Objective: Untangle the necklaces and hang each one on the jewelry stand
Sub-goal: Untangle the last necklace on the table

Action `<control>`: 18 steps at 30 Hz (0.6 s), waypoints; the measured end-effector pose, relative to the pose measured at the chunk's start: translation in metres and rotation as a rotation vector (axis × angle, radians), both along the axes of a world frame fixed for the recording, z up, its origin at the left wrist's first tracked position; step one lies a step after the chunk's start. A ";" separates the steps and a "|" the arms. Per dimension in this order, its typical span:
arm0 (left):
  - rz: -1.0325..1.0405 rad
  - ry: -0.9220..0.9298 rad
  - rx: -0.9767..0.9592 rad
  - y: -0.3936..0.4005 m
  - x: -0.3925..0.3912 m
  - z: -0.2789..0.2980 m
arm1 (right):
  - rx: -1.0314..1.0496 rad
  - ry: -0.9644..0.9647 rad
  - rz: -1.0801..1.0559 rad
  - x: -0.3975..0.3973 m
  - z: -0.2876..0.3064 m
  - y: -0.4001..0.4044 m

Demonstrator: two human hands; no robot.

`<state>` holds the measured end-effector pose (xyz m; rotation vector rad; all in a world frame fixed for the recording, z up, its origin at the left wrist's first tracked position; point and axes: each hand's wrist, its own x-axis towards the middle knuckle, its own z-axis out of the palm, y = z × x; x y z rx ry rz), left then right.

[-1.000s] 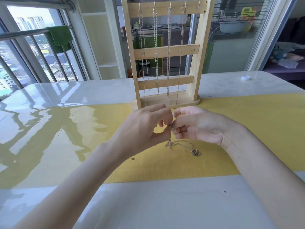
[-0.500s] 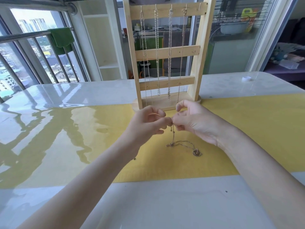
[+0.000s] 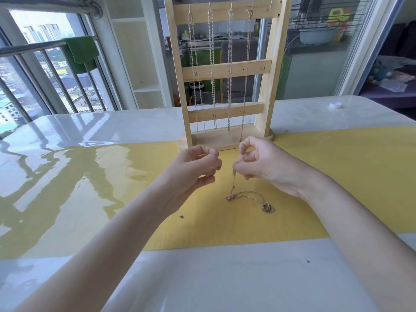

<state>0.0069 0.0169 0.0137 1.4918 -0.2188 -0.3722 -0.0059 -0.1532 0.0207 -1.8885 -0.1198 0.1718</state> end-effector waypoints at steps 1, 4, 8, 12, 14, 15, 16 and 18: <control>0.024 -0.080 0.050 0.000 0.001 0.000 | 0.091 0.026 -0.021 0.001 -0.001 -0.002; 0.011 -0.415 0.246 -0.002 -0.001 -0.001 | 0.293 0.097 -0.006 0.002 0.001 -0.002; -0.004 -0.716 0.380 -0.007 -0.006 -0.004 | 0.370 0.120 0.036 0.001 0.002 0.001; 0.084 -0.801 0.440 -0.004 -0.007 -0.002 | 0.397 0.103 0.033 -0.001 0.003 0.003; 0.079 -0.750 0.424 -0.003 -0.007 0.001 | 0.411 0.073 0.035 0.000 0.003 0.003; 0.080 -0.678 0.367 -0.002 -0.006 0.003 | 0.417 0.054 0.038 0.000 0.004 0.002; 0.087 -0.588 0.286 -0.001 -0.005 0.004 | 0.407 0.039 0.047 0.000 0.003 0.001; 0.110 -0.434 0.127 0.000 -0.004 0.008 | 0.312 0.035 0.107 0.000 0.000 -0.001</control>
